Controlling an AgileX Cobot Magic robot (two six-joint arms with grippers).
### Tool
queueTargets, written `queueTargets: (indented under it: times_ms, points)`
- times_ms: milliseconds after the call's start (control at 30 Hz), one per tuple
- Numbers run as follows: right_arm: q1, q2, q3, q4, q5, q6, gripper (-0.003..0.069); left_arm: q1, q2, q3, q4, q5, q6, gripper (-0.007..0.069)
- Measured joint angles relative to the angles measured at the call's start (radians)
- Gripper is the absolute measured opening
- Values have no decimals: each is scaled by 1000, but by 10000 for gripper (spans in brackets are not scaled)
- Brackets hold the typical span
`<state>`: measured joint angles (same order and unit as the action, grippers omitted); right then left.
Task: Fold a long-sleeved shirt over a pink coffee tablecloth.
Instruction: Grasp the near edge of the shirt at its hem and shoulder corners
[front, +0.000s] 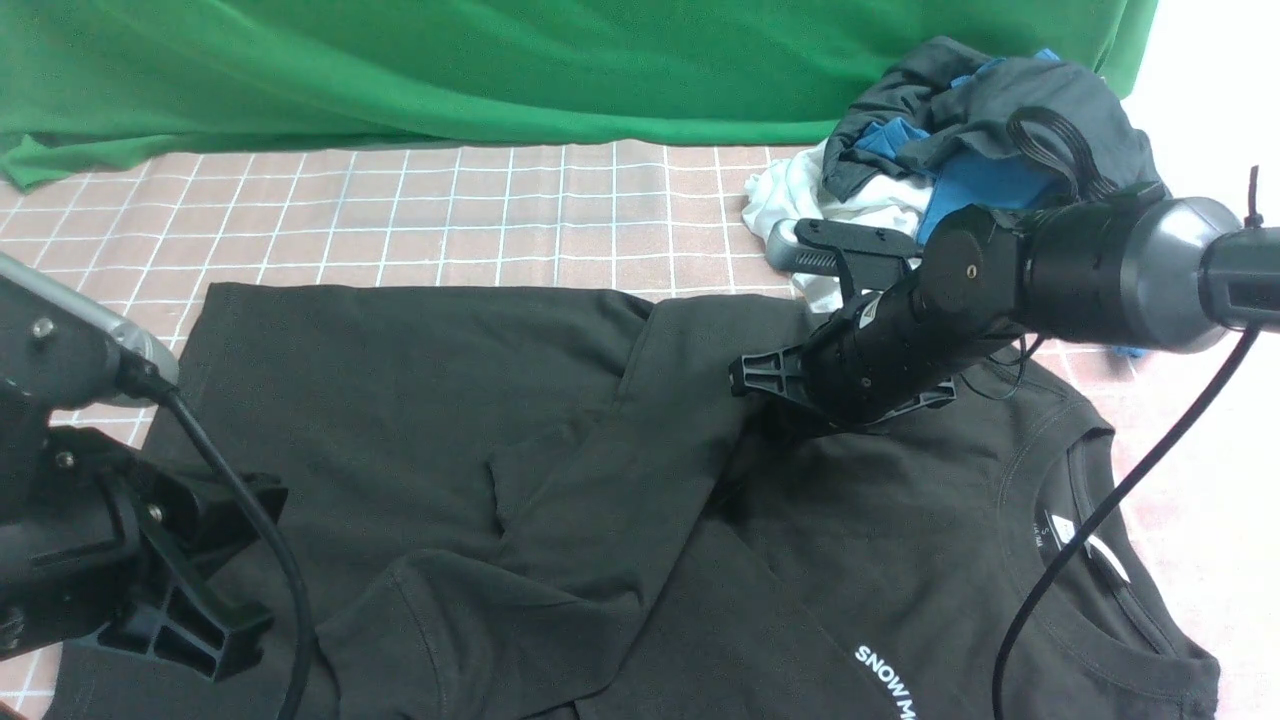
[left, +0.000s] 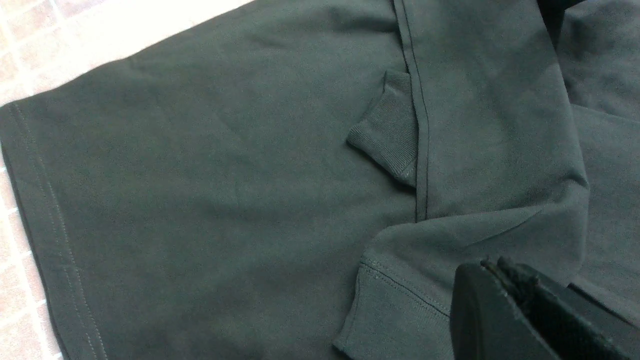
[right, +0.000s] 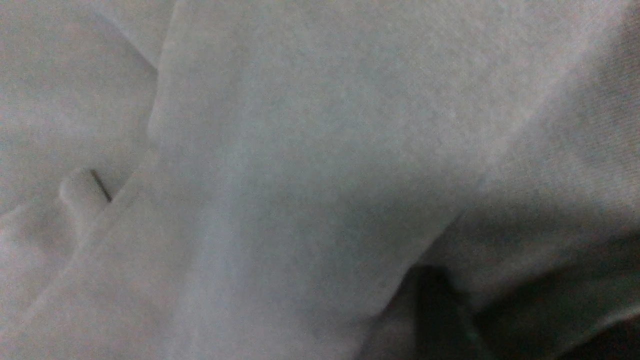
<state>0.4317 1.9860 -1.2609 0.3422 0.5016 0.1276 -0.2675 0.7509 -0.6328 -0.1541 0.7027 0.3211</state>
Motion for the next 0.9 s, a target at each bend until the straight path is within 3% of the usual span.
queueTargets:
  times_ms: [67, 200, 533, 900]
  points:
    - [0, -4, 0, 0, 18, -44, 123, 0, 0, 0, 0, 0, 3, 17]
    - [0, -43, 0, -18, 62, -94, 51, 0, 0, 0, 0, 0, 11, 17]
    - [0, -112, -53, -169, 359, -99, 43, 0, 0, 0, 0, -2, 14, 17]
    - [0, -112, -112, -327, 425, -109, 52, 0, 0, 0, 0, 24, 38, 17]
